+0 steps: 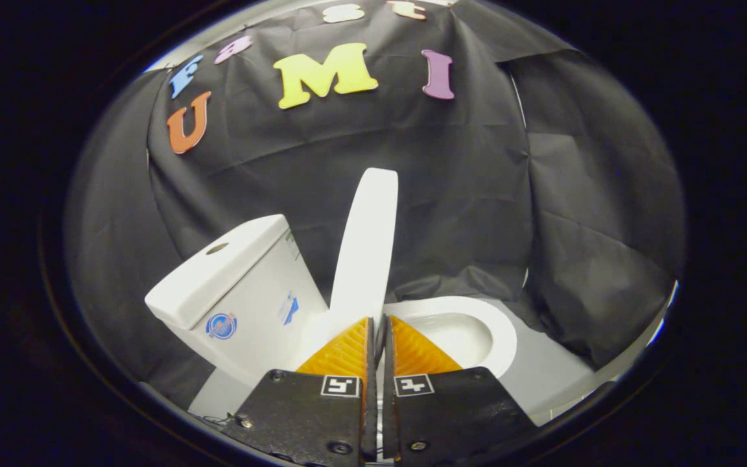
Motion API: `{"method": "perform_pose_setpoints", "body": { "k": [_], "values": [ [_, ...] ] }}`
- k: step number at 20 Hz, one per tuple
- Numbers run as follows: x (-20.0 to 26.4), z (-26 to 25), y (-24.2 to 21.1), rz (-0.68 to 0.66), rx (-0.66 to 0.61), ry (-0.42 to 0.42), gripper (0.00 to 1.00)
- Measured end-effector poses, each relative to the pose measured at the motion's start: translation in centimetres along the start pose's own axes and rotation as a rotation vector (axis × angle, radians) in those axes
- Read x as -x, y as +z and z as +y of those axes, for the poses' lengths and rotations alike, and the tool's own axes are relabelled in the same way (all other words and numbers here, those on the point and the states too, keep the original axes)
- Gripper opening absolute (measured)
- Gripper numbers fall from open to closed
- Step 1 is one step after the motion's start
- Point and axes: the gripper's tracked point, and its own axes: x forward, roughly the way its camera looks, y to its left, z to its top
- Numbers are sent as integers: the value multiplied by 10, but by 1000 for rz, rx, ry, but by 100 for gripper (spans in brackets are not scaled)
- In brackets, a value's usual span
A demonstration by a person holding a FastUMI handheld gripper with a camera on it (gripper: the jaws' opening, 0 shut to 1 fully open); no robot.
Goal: Open the toilet lid.
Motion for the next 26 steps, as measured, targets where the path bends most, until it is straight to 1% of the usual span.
{"method": "perform_pose_setpoints", "body": {
  "k": [7,18,26],
  "values": [
    [2,28,0,-17,86,-3,8],
    [0,72,-2,-32,166,2,9],
    [-2,97,-5,-26,210,25,9]
  ]
}}
